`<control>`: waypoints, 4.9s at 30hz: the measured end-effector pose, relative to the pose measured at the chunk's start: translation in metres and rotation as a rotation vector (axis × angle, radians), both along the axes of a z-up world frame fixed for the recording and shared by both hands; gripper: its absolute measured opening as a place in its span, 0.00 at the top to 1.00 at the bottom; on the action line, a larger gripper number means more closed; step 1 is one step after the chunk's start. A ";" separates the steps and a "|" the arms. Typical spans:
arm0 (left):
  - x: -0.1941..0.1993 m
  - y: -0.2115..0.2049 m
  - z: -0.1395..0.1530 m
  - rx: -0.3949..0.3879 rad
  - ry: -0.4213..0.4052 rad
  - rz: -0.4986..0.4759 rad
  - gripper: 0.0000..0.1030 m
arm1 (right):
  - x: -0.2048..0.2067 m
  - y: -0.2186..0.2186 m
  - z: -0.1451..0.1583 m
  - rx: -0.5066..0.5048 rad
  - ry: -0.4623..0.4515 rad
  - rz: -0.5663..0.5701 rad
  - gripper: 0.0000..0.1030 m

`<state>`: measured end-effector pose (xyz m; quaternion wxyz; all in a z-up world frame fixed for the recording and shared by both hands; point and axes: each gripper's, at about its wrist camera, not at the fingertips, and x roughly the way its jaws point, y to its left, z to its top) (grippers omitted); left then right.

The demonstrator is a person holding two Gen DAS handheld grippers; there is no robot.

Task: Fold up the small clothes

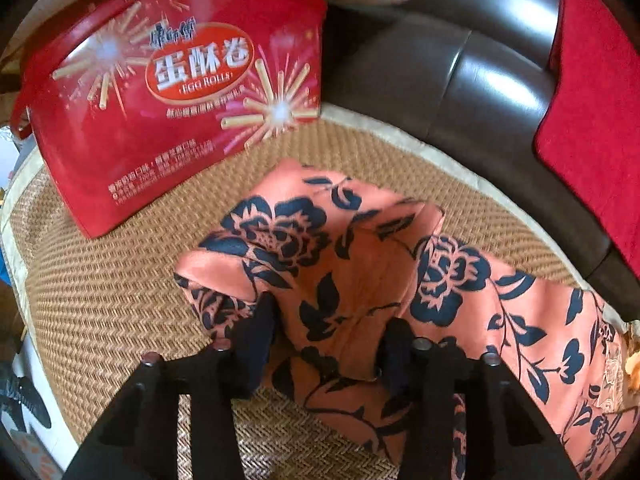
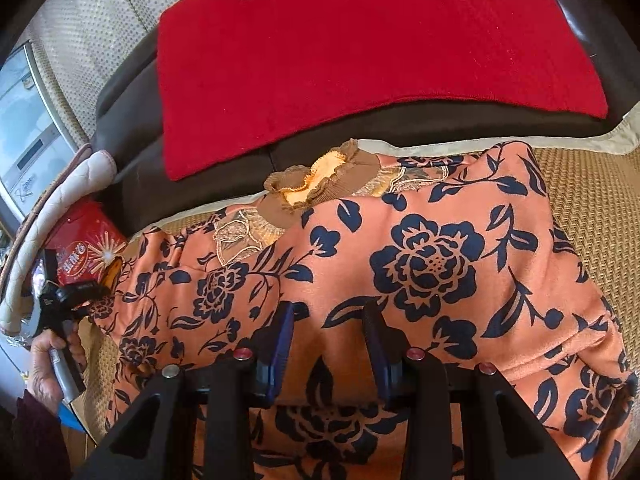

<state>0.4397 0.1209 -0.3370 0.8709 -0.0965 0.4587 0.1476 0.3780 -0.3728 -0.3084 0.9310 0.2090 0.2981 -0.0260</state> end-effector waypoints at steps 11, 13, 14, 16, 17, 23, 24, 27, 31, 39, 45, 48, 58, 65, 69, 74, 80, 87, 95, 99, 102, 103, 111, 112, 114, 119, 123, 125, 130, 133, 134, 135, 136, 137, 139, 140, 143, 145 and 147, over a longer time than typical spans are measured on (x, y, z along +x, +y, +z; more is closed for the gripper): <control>-0.050 -0.038 0.078 -0.092 -0.271 -0.188 0.92 | -0.012 0.000 0.009 0.011 -0.051 -0.013 0.62; -0.064 -0.070 0.095 -0.102 -0.307 -0.277 0.92 | -0.015 -0.002 0.014 0.024 -0.074 -0.007 0.62; -0.070 -0.085 0.100 -0.111 -0.314 -0.321 0.92 | -0.017 -0.003 0.016 0.036 -0.090 -0.002 0.62; -0.085 -0.124 0.104 -0.123 -0.311 -0.418 0.92 | -0.020 -0.009 0.021 0.070 -0.117 0.006 0.62; -0.093 -0.147 0.103 -0.136 -0.297 -0.476 0.92 | -0.022 -0.014 0.022 0.096 -0.128 0.007 0.62; -0.129 -0.263 0.077 -0.252 -0.114 -0.799 0.87 | -0.030 -0.058 0.017 0.280 -0.183 -0.050 0.60; -0.132 -0.270 0.076 -0.264 -0.090 -0.827 0.84 | -0.032 -0.065 0.016 0.307 -0.195 -0.059 0.46; -0.138 -0.258 0.085 -0.259 -0.134 -0.822 0.55 | -0.040 -0.082 0.016 0.387 -0.249 -0.079 0.32; -0.137 -0.197 0.098 -0.185 -0.244 -0.656 0.38 | -0.028 -0.081 0.014 0.462 -0.214 0.013 0.32; -0.121 -0.093 0.081 -0.085 -0.216 -0.289 0.38 | 0.014 -0.023 0.013 0.523 -0.088 0.188 0.32; -0.114 -0.092 0.069 0.038 -0.213 -0.283 0.38 | 0.035 -0.008 -0.007 0.519 0.017 0.137 0.39; -0.110 -0.085 0.064 0.038 -0.202 -0.269 0.38 | 0.040 0.000 -0.012 0.490 0.041 0.117 0.44; -0.101 -0.081 0.056 0.075 -0.207 -0.243 0.38 | 0.058 0.026 -0.016 0.287 0.124 0.091 0.90; -0.100 -0.072 0.058 0.053 -0.209 -0.195 0.38 | 0.009 0.018 0.044 0.061 -0.108 -0.049 0.91; -0.098 -0.071 0.056 0.041 -0.202 -0.192 0.38 | -0.020 -0.020 0.061 -0.029 -0.184 -0.229 0.91; -0.096 -0.088 0.055 0.053 -0.204 -0.244 0.38 | -0.036 -0.089 0.043 0.063 -0.121 -0.380 0.91; -0.093 -0.135 0.047 0.098 -0.189 -0.370 0.37 | -0.013 -0.117 0.013 0.129 0.037 -0.345 0.87; -0.075 -0.166 0.023 0.159 -0.115 -0.420 0.36 | -0.041 -0.139 0.016 0.126 0.039 -0.539 0.86; -0.068 -0.179 -0.006 0.251 -0.011 -0.424 0.35 | -0.013 -0.075 0.036 -0.036 -0.049 -0.293 0.86; -0.073 -0.183 -0.004 0.278 -0.019 -0.428 0.35 | 0.018 -0.055 0.010 -0.020 0.104 -0.193 0.86; -0.074 -0.185 0.000 0.282 -0.032 -0.425 0.35 | 0.021 -0.059 -0.008 -0.020 0.172 -0.187 0.88; -0.076 -0.186 0.005 0.282 -0.057 -0.429 0.35 | 0.018 -0.059 -0.005 -0.021 0.164 -0.191 0.88; -0.088 -0.211 0.019 0.245 -0.136 -0.508 0.32 | -0.010 -0.053 0.026 -0.056 -0.011 -0.215 0.88; -0.087 -0.215 0.016 0.251 -0.120 -0.514 0.32 | -0.008 -0.048 0.027 -0.058 -0.009 -0.208 0.88; -0.083 -0.221 0.008 0.247 -0.083 -0.525 0.32 | -0.002 -0.040 0.024 -0.060 0.009 -0.189 0.88; -0.076 -0.231 -0.010 0.264 0.010 -0.526 0.30 | 0.026 -0.031 0.009 -0.058 0.133 -0.141 0.88; -0.079 -0.233 0.000 0.229 -0.019 -0.518 0.31 | 0.027 -0.032 0.012 -0.051 0.120 -0.135 0.88; -0.084 -0.232 0.010 0.209 -0.066 -0.518 0.31 | 0.014 -0.034 0.017 -0.046 0.070 -0.136 0.88; -0.090 -0.244 0.013 0.216 -0.078 -0.547 0.30 | 0.005 -0.038 0.024 -0.034 0.027 -0.104 0.88; -0.085 -0.249 -0.004 0.228 -0.002 -0.546 0.30 | 0.011 -0.037 0.018 -0.032 0.088 -0.092 0.88; -0.086 -0.249 -0.004 0.223 -0.001 -0.542 0.30 | 0.018 -0.034 0.012 -0.035 0.124 -0.088 0.88; -0.086 -0.249 -0.004 0.221 0.000 -0.541 0.30 | 0.023 -0.032 0.006 -0.036 0.146 -0.082 0.88; -0.087 -0.249 -0.002 0.219 0.004 -0.542 0.30 | 0.028 -0.032 0.005 -0.042 0.145 -0.081 0.88; -0.087 -0.249 0.000 0.211 0.003 -0.541 0.30 | 0.030 -0.030 0.006 -0.048 0.144 -0.078 0.88; -0.086 -0.243 0.006 0.191 -0.016 -0.531 0.30 | 0.031 -0.030 0.006 -0.039 0.134 -0.078 0.87; -0.086 -0.240 0.010 0.186 -0.028 -0.529 0.30 | 0.028 -0.031 0.009 -0.036 0.125 -0.081 0.87; -0.092 -0.236 0.021 0.198 -0.069 -0.516 0.30 | 0.015 -0.033 0.017 -0.054 0.100 -0.087 0.87; -0.103 -0.236 0.030 0.198 -0.097 -0.513 0.30 | 0.008 -0.035 0.021 -0.058 0.085 -0.087 0.87; -0.105 -0.231 0.033 0.202 -0.118 -0.517 0.30 | 0.003 -0.039 0.017 -0.058 0.077 -0.091 0.87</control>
